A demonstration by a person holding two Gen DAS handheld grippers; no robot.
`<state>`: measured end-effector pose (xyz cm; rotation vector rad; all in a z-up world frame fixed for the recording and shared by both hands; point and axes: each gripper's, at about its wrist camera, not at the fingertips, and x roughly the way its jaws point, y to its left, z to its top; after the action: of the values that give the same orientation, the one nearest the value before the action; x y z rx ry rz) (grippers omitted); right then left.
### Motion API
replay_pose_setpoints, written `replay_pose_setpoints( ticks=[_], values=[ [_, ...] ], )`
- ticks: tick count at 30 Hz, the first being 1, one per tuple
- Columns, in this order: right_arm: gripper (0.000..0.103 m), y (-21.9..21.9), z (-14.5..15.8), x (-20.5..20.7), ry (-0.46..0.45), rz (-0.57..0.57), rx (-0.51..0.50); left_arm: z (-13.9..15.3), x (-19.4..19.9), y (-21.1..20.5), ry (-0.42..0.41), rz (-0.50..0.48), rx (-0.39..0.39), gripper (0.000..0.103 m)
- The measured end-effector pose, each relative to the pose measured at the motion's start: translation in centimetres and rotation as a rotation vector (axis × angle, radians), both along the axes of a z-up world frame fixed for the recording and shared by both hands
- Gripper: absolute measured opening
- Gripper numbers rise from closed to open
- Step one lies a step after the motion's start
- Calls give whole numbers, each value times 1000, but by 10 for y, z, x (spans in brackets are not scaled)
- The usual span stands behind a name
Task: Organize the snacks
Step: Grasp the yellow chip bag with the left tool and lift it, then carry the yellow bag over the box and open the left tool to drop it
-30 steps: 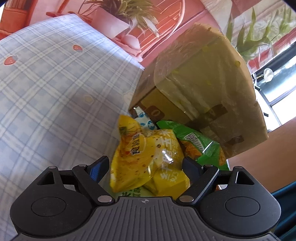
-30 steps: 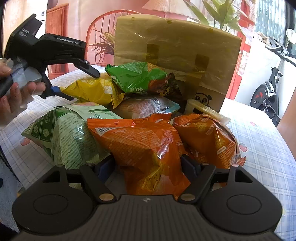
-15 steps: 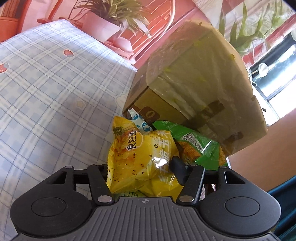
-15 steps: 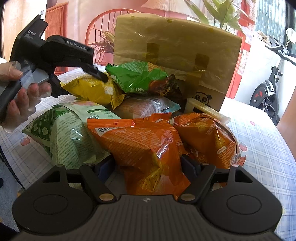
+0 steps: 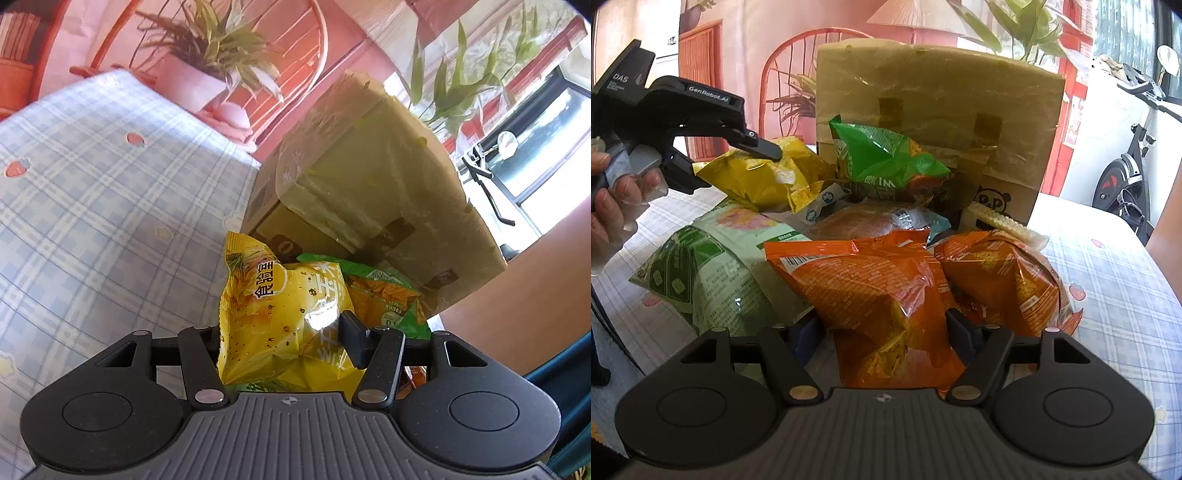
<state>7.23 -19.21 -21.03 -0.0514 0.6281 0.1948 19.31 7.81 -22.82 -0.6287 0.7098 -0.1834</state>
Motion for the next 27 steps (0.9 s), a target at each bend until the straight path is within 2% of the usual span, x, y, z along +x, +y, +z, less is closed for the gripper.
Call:
replay_pose_setpoints(
  ticks=[5, 10, 27],
  values=[
    [71, -5, 7, -5, -15, -18, 31, 10, -7, 5, -46, -3, -10, 59],
    [71, -7, 14, -10, -37, -21, 55, 23, -15, 2, -86, -8, 25, 59],
    [71, -16, 45, -18, -107, -32, 157, 62, -44, 1, -202, -13, 74, 59]
  ],
)
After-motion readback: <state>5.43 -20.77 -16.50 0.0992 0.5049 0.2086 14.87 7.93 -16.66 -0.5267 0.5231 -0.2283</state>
